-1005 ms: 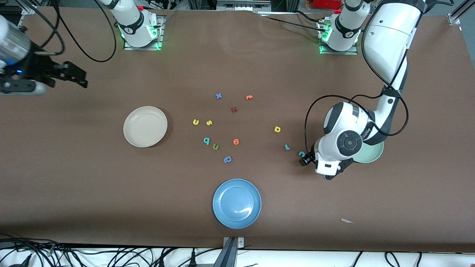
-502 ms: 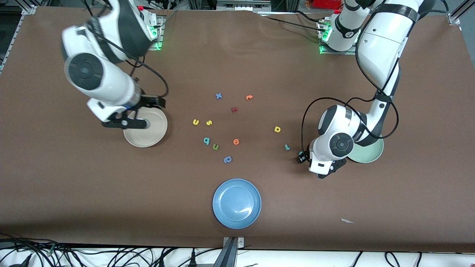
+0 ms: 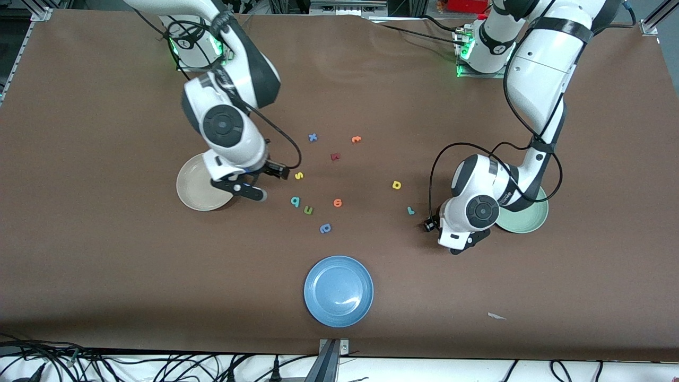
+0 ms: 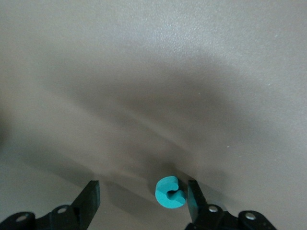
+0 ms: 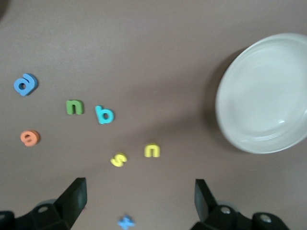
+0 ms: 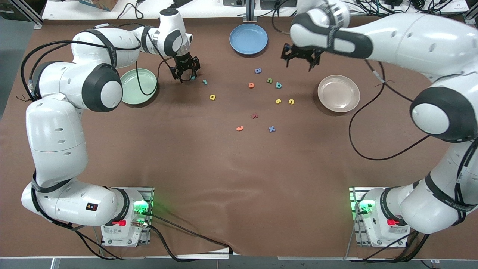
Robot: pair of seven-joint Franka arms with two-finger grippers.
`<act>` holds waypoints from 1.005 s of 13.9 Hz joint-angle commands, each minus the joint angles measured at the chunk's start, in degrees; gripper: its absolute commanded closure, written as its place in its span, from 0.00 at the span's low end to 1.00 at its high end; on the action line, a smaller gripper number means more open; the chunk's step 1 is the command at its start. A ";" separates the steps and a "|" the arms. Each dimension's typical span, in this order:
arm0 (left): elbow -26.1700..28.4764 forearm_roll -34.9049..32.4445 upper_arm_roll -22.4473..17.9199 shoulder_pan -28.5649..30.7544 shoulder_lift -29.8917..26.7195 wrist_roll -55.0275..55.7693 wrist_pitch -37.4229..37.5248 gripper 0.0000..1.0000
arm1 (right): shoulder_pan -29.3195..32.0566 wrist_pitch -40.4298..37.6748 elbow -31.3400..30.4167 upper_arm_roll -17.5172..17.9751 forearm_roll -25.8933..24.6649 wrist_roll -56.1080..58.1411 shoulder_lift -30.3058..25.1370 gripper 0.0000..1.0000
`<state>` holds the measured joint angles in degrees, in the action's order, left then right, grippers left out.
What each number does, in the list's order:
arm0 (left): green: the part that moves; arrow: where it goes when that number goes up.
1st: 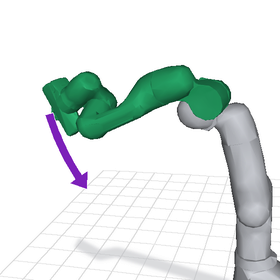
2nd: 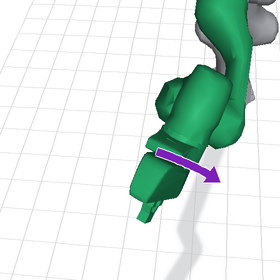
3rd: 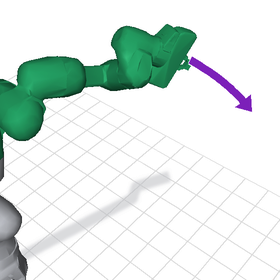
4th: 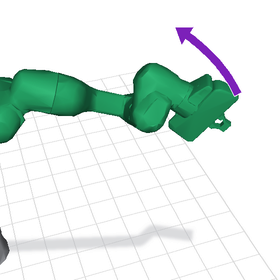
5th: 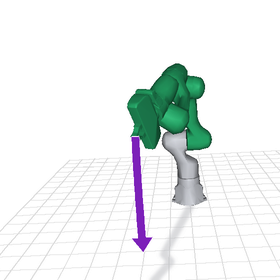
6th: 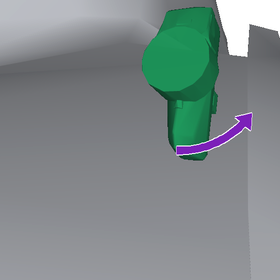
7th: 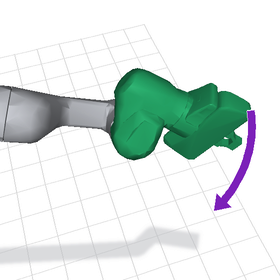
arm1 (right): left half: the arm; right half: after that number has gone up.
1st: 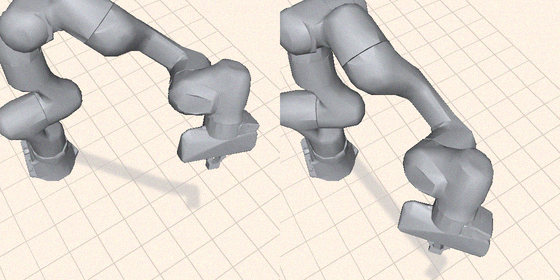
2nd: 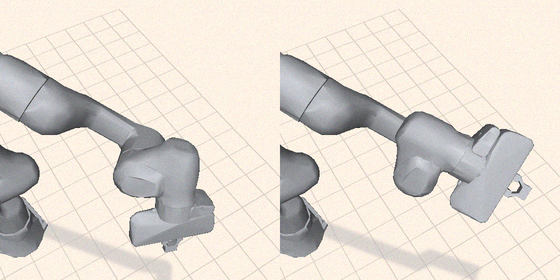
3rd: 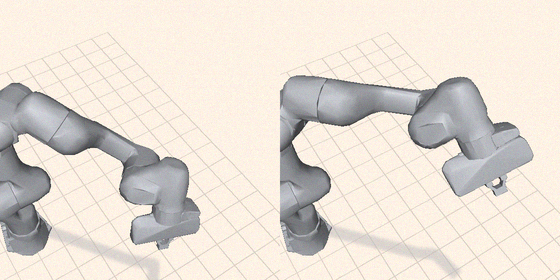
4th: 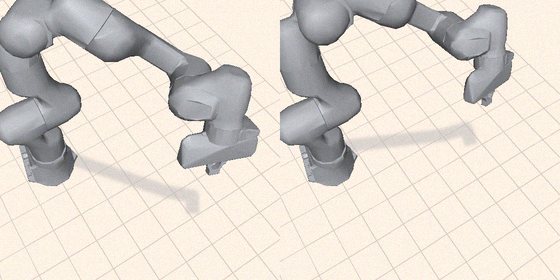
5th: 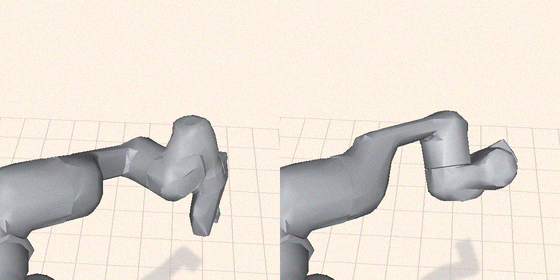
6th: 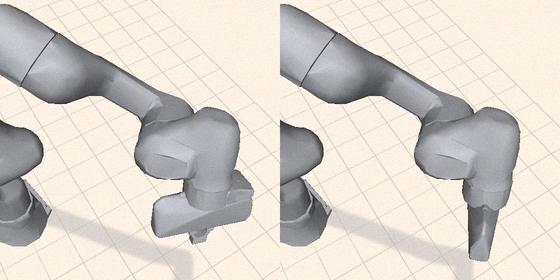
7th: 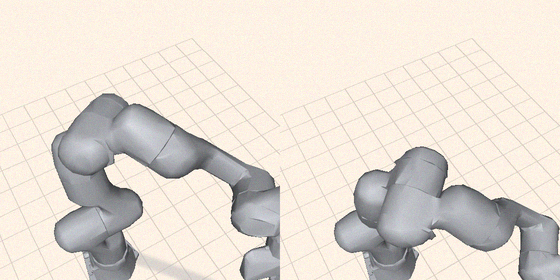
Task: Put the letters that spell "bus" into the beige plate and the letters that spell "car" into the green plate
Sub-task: 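Carry the c to the green plate while the right gripper grasps yellow s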
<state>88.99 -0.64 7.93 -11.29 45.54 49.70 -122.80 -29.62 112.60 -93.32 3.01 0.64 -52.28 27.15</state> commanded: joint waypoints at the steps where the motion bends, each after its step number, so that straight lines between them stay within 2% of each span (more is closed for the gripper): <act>1: -0.92 0.73 -0.37 -0.40 0.95 -1.27 -0.33 0.22 | -3.16 5.50 -1.94 -0.55 -0.29 -7.64 3.86 0.11; 3: -1.10 0.91 -0.29 -0.40 1.04 -1.27 -0.33 0.34 | -3.51 11.38 -5.98 -0.38 -0.29 -10.63 3.70 0.16; 5: -1.54 0.91 -0.29 -0.48 1.30 -1.27 -0.33 0.47 | -6.58 14.04 -6.44 -0.64 -0.29 -16.16 4.83 0.29; 7: -1.54 0.99 -0.29 -0.48 1.39 -1.27 -0.33 0.59 | -6.76 15.27 -6.35 -0.64 -0.29 -22.22 5.89 0.33; 8: -1.54 1.00 -0.29 -0.48 1.39 -1.27 -0.33 0.63 | -6.76 15.37 -6.35 -0.73 0.06 -25.30 6.59 0.38; 10: -1.54 0.91 -0.29 -0.48 1.39 -1.19 -0.33 0.73 | -6.50 16.42 -6.44 -0.81 -0.20 -33.99 7.38 0.38; 13: -1.54 0.91 -0.29 -0.48 1.39 -1.27 -0.33 0.91 | -6.76 17.73 -6.52 -0.90 -0.29 -41.05 8.35 0.41; 14: -1.54 0.73 -0.29 -0.40 1.22 -1.27 -0.25 0.96 | -6.68 18.35 -7.13 -0.90 -0.29 -41.76 8.70 0.47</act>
<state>88.21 -0.63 8.26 -11.31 45.54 49.70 -122.91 -36.01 128.99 -99.35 2.34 0.60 -90.61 35.39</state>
